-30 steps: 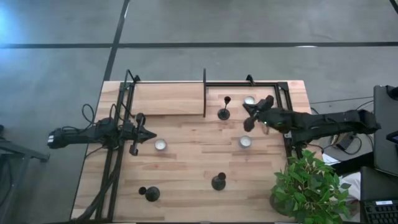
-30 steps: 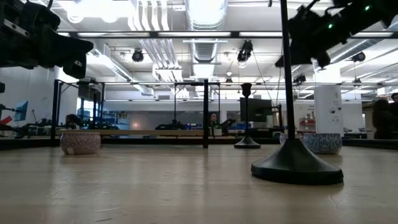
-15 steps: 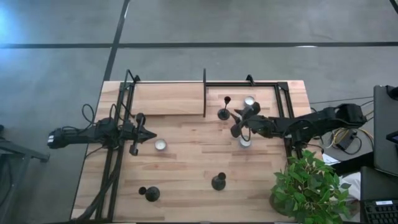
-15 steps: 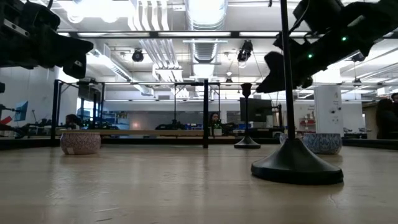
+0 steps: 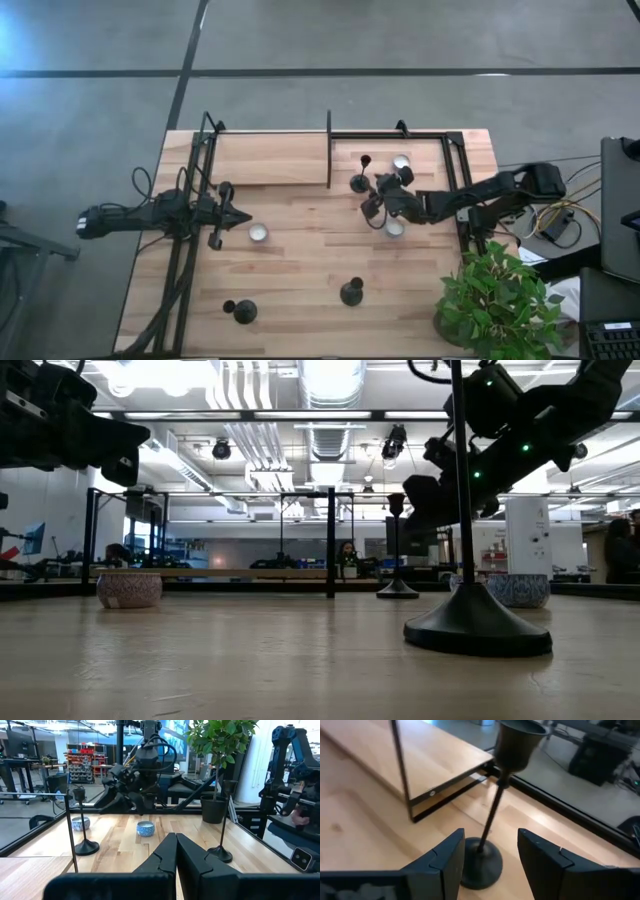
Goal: Pick & Place candle stick holders
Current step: Put the top black candle holder on the shelf
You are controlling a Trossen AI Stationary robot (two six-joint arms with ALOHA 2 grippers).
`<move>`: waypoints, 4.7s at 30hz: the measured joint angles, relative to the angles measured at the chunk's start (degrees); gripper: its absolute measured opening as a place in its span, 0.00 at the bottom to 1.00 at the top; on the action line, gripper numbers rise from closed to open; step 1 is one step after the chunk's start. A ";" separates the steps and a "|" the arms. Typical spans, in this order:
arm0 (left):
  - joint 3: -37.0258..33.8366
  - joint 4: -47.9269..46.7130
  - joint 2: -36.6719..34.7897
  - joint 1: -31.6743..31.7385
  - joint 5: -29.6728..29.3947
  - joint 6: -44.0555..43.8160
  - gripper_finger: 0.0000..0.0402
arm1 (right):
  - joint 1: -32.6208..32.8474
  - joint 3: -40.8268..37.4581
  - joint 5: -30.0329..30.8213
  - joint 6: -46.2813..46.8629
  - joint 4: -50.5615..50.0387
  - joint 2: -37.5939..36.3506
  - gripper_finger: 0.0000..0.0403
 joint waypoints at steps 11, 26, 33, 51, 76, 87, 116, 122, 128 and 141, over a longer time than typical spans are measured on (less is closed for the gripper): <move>-0.02 -0.19 0.17 0.00 0.00 -0.02 0.02 | -2.56 3.72 -0.15 0.82 1.53 5.95 0.41; -0.01 -0.45 0.26 0.00 0.01 0.42 0.02 | -6.29 6.51 -0.36 0.44 2.63 7.94 0.27; -0.01 -0.48 0.28 0.09 -1.44 0.39 0.02 | -6.53 6.51 -4.94 -0.99 2.64 6.67 0.06; -0.01 0.50 0.28 0.07 -1.51 -1.45 0.02 | -6.56 6.38 -2.71 -1.59 -9.39 -7.27 0.02; 0.13 32.77 0.30 0.04 -3.87 -11.21 0.02 | -0.17 27.09 -20.89 -11.21 -34.31 -32.54 0.02; 1.64 31.59 1.91 0.09 -6.93 -12.91 0.02 | -0.19 41.01 -39.17 -9.73 -39.44 -17.17 0.02; 23.98 17.78 38.73 0.04 -6.47 -4.00 0.02 | -0.24 60.98 -54.23 -20.25 -30.80 10.25 0.02; 24.00 19.74 39.89 0.05 -6.43 -4.30 0.02 | -0.33 61.02 -54.24 -19.96 -30.90 10.01 0.02; 23.69 19.51 41.61 0.26 -4.45 -8.76 0.05 | -0.37 61.00 -54.39 -19.75 -31.02 10.29 0.02; 24.68 19.90 44.80 0.26 -8.19 -9.88 0.39 | -0.46 60.91 -56.76 -17.19 -30.58 12.19 0.02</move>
